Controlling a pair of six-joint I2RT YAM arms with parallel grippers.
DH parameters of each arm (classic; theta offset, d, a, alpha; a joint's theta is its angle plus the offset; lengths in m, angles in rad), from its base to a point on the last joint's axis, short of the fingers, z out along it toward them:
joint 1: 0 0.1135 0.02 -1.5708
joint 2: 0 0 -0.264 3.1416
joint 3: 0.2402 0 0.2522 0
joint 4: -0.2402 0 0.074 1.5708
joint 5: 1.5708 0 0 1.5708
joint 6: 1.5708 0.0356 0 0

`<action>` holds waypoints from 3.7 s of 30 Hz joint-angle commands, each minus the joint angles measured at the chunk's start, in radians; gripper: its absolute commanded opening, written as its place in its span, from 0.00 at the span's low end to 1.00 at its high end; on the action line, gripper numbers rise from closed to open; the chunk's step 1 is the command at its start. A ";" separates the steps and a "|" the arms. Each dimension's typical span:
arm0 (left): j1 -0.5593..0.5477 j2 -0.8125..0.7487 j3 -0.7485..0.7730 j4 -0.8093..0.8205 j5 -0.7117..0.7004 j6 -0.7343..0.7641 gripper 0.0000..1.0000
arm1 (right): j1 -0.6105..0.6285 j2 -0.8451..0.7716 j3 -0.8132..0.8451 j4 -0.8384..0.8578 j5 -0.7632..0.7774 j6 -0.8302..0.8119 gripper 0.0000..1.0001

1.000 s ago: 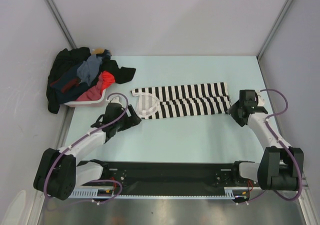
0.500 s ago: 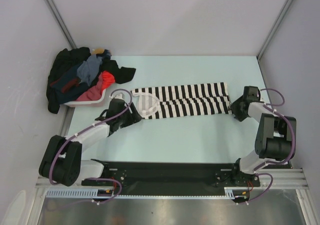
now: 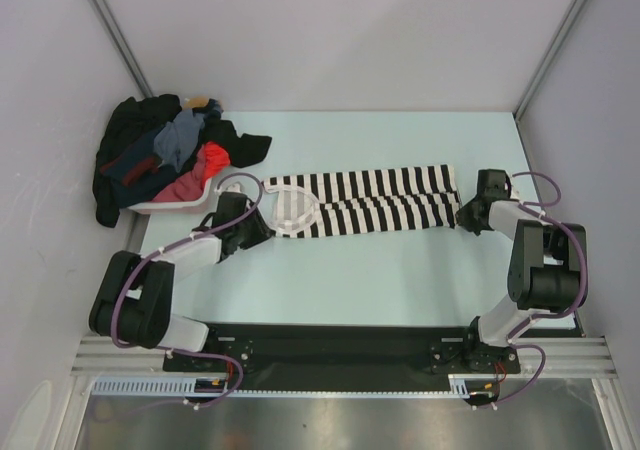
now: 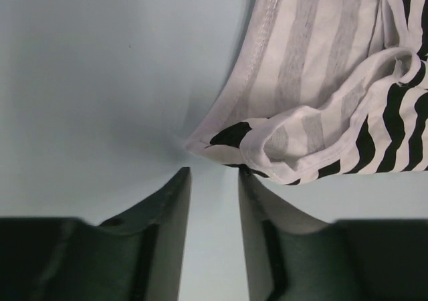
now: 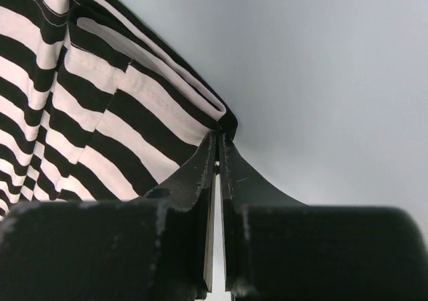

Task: Fold and stack the tank tops
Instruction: Fold the tank top

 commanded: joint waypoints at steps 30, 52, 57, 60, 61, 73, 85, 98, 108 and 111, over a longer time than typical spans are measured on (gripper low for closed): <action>0.114 0.188 0.228 -0.018 -0.048 0.102 0.00 | 0.099 -0.060 -0.024 -0.141 0.103 0.059 0.00; 0.071 0.785 1.149 -0.269 -0.002 0.182 0.08 | 1.207 -0.327 -0.076 -0.484 0.237 0.544 0.47; 0.071 0.807 1.243 -0.300 -0.018 0.221 0.62 | 1.146 -0.372 -0.004 -0.520 0.274 0.358 0.46; 0.071 0.726 1.156 -0.309 -0.067 0.212 0.62 | 1.060 -0.408 0.021 -0.563 0.314 0.248 0.47; 0.077 0.672 1.081 -0.302 -0.101 0.203 0.62 | 0.968 -0.436 0.009 -0.560 0.294 0.197 0.46; 0.077 0.241 0.501 -0.138 -0.077 0.146 0.62 | 0.342 -0.473 -0.087 -0.347 0.107 -0.099 0.48; -0.358 -0.269 -0.013 -0.020 -0.072 -0.099 0.72 | 0.227 -0.376 -0.206 -0.170 -0.140 -0.142 0.41; -0.883 -0.072 0.061 0.034 -0.209 -0.335 0.69 | 0.116 -0.378 -0.261 -0.192 -0.098 -0.157 0.00; -1.020 0.208 0.201 0.174 -0.232 -0.437 0.62 | 0.116 -0.432 -0.288 -0.179 -0.120 -0.170 0.00; -1.041 0.262 0.265 0.142 -0.253 -0.435 0.62 | 0.116 -0.424 -0.288 -0.173 -0.131 -0.177 0.00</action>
